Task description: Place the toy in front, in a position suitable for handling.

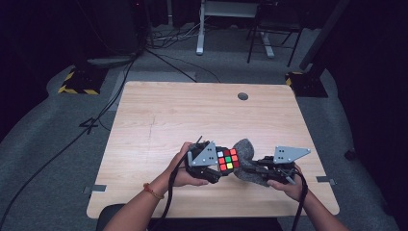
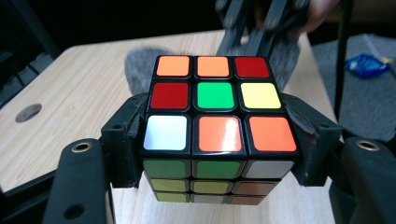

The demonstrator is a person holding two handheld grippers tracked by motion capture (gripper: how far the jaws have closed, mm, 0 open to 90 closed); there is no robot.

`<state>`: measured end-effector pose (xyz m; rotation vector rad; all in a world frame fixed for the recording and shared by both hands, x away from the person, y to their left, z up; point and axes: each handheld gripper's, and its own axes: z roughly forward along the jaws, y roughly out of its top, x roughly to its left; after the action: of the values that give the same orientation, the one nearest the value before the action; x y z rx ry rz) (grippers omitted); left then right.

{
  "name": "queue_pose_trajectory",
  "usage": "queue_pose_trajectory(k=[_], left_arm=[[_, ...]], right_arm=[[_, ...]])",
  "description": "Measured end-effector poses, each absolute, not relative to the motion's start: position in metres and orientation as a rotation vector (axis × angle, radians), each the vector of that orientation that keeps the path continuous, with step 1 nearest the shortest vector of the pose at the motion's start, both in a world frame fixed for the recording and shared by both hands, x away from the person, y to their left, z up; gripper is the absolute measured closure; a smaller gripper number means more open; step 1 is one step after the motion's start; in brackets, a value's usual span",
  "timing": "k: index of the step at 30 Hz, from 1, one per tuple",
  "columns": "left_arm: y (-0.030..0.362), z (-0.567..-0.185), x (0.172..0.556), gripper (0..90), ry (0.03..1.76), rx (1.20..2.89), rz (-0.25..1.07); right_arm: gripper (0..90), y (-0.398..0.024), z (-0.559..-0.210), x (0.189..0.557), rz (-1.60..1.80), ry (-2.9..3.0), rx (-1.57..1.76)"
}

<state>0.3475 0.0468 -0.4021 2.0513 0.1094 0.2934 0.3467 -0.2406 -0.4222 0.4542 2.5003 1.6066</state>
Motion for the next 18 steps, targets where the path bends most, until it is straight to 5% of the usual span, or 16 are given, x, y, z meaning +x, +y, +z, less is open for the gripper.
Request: queue_pose_trajectory(k=[18], left_arm=[[0.032, -0.415, 0.348, 31.4, 0.069, 2.182, 0.292]], right_arm=[[79.2, -0.236, -0.408, 0.332, 1.766, 2.434, 0.287]])
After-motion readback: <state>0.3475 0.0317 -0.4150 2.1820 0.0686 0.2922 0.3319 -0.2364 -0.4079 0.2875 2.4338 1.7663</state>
